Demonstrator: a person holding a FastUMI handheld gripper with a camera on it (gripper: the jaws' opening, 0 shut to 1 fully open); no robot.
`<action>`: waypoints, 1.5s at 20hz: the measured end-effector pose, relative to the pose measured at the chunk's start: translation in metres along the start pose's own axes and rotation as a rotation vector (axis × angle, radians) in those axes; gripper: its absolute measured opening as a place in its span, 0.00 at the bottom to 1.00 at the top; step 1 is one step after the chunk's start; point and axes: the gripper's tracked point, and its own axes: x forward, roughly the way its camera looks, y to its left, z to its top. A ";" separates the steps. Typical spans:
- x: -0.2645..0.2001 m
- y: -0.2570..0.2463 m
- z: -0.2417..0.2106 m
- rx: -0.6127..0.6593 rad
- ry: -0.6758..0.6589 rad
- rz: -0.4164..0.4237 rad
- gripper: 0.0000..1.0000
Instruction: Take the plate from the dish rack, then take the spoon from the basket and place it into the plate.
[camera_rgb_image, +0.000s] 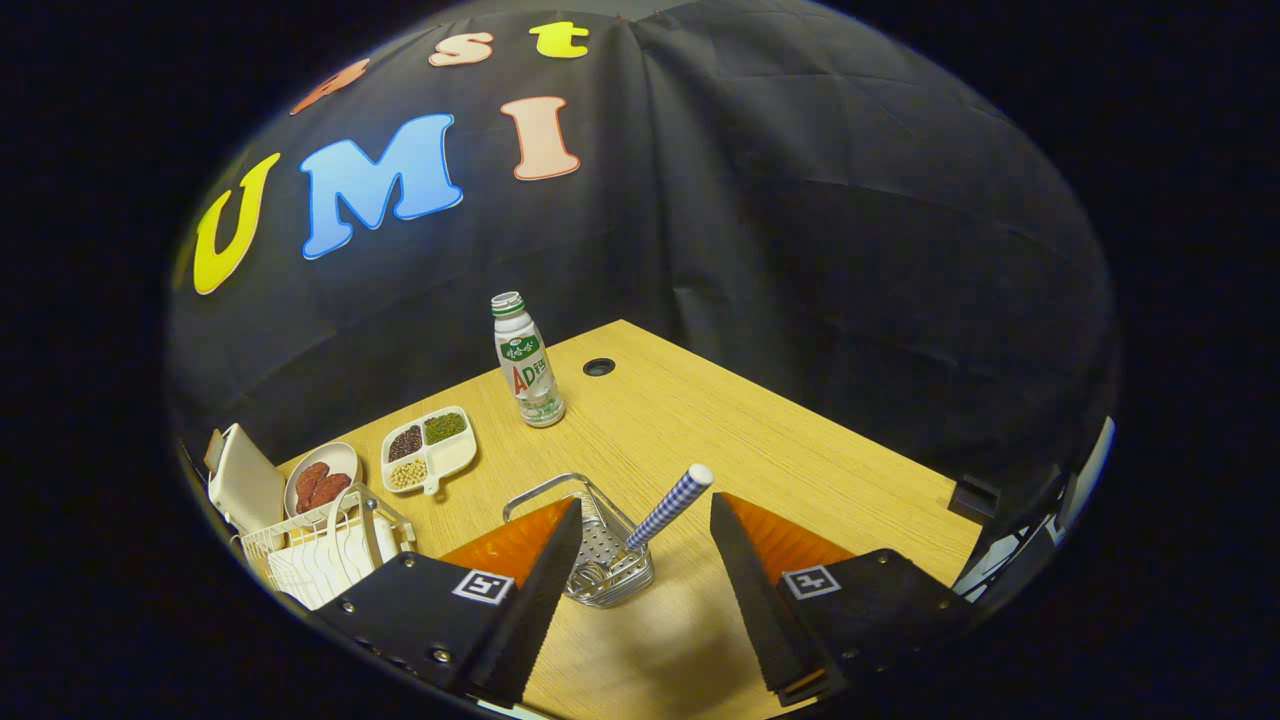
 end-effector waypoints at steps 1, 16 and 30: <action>0.006 -0.001 -0.003 -0.001 0.007 -0.004 0.83; 0.043 0.025 -0.008 0.017 0.003 0.074 0.17; 0.014 0.060 0.015 -0.148 -0.085 0.099 0.05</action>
